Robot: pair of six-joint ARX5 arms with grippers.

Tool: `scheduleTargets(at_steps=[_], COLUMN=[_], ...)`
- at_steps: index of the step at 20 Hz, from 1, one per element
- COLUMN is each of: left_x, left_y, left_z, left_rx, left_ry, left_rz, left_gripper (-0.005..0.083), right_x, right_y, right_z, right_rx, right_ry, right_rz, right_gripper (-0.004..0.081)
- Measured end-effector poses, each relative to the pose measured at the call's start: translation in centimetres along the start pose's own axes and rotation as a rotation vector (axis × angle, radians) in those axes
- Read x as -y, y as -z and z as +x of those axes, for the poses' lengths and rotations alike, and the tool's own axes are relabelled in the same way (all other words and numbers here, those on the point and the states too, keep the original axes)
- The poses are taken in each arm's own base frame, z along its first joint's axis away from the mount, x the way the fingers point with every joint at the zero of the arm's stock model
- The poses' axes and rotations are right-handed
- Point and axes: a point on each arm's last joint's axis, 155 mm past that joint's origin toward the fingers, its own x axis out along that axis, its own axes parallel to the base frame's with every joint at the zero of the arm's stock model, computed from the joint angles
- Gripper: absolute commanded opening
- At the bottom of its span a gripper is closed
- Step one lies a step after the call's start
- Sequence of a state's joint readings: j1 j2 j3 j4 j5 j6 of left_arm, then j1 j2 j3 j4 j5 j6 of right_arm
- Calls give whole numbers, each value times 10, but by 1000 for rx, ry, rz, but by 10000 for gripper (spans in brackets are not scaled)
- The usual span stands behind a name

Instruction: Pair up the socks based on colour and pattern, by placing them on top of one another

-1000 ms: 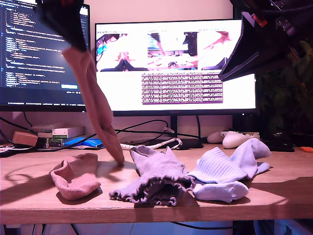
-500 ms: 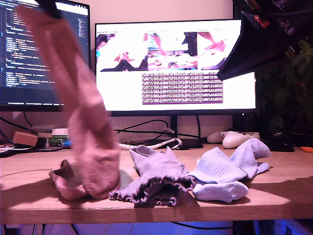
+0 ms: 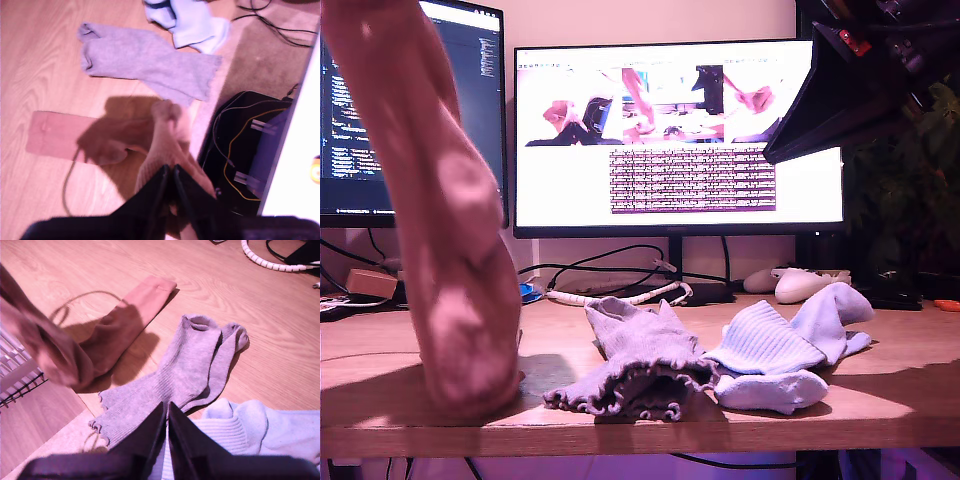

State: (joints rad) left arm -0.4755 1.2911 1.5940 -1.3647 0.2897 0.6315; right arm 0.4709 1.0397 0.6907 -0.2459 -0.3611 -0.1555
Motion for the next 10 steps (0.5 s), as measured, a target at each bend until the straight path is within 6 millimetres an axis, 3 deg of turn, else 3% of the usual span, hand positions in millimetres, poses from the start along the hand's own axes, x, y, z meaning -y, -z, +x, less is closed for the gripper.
scheduleTargets(at_steps=[5,10], left_x=[-6,-10], left_y=[-4,-1], left_z=[-9,4], left_rx=[13,-22], left_ry=[-36,-17], left_rz=[1,-12], left_gripper=[-22,-22], right_x=[0,0], right_y=[0,0], right_z=[0,0], right_rx=[0,1], right_ry=[0,0], right_rz=[0,0], right_gripper=[-9,-9])
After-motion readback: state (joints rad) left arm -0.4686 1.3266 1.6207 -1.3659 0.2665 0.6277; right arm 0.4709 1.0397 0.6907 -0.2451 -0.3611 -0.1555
